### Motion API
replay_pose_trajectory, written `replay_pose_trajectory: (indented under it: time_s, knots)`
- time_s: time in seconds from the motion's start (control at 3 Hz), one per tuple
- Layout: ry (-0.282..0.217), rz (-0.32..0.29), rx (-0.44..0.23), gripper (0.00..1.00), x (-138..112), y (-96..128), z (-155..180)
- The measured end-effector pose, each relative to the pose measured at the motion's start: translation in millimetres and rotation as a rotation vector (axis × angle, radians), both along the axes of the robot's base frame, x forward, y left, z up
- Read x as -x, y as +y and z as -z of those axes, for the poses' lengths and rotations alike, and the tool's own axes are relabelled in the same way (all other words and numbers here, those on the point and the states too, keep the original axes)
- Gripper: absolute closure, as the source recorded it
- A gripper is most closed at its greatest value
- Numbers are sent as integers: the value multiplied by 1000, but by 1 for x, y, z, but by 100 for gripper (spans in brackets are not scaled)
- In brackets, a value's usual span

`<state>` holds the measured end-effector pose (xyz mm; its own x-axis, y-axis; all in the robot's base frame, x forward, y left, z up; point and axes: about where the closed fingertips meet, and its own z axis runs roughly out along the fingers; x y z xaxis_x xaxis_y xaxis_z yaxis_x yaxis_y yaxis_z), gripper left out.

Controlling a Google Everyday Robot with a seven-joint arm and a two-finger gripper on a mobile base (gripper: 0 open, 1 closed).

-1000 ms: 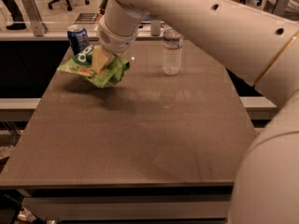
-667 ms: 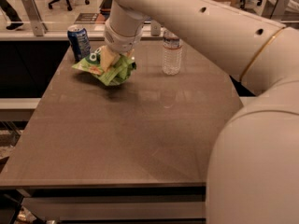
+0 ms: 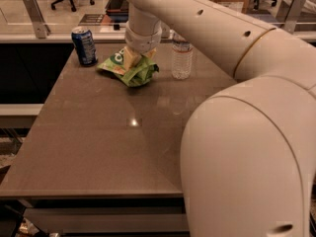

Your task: Move green rice chip bag near pepsi can

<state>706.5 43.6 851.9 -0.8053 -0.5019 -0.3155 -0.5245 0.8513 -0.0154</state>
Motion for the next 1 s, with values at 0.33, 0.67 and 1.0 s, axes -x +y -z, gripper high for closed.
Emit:
replay_pose_trajectory:
  time_s: [0.33,0.67,1.0]
  knots:
    - [0,2,1,100,-1,-1,0]
    - [3,0,2,82,-1,0,2]
    - [3,0,2,59,-1,0,0]
